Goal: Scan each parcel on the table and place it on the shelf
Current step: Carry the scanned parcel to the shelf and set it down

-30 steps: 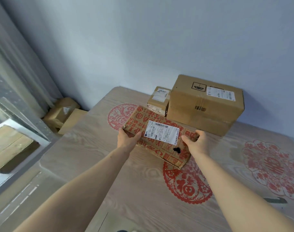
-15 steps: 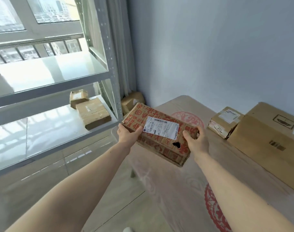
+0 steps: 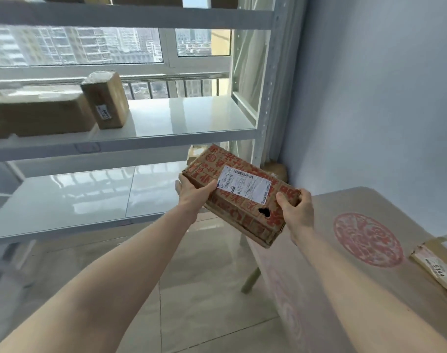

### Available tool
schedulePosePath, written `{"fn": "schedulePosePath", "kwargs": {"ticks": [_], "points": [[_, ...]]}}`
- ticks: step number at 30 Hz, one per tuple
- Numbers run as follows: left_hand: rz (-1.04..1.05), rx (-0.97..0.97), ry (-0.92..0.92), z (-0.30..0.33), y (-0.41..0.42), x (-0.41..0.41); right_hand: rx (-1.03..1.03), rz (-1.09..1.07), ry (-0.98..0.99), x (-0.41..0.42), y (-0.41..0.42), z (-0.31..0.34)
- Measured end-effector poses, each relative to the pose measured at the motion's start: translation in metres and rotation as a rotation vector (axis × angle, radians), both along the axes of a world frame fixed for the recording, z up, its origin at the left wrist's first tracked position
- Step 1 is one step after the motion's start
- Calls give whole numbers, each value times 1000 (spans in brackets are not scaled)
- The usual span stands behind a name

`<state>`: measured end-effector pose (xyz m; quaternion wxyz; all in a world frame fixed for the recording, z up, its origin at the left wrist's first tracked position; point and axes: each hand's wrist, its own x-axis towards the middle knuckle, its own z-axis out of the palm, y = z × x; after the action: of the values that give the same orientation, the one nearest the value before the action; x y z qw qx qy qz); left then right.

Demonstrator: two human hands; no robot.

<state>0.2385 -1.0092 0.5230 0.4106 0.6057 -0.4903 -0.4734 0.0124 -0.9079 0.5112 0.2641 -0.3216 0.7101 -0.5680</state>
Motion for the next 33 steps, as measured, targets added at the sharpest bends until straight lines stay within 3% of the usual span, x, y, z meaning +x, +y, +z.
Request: {"fn": "schedulePosePath", "kwargs": {"ticks": [8, 16, 24, 33], "points": [[11, -27, 129, 24, -93, 89, -41, 51, -22, 82, -99, 23], [4, -110, 83, 47, -196, 150, -65, 65, -80, 143, -196, 43], [-29, -69, 139, 70, -300, 168, -75, 15, -94, 171, -291, 61], [23, -26, 157, 75, -417, 175, -18, 14, 75, 175, -415, 80]]}}
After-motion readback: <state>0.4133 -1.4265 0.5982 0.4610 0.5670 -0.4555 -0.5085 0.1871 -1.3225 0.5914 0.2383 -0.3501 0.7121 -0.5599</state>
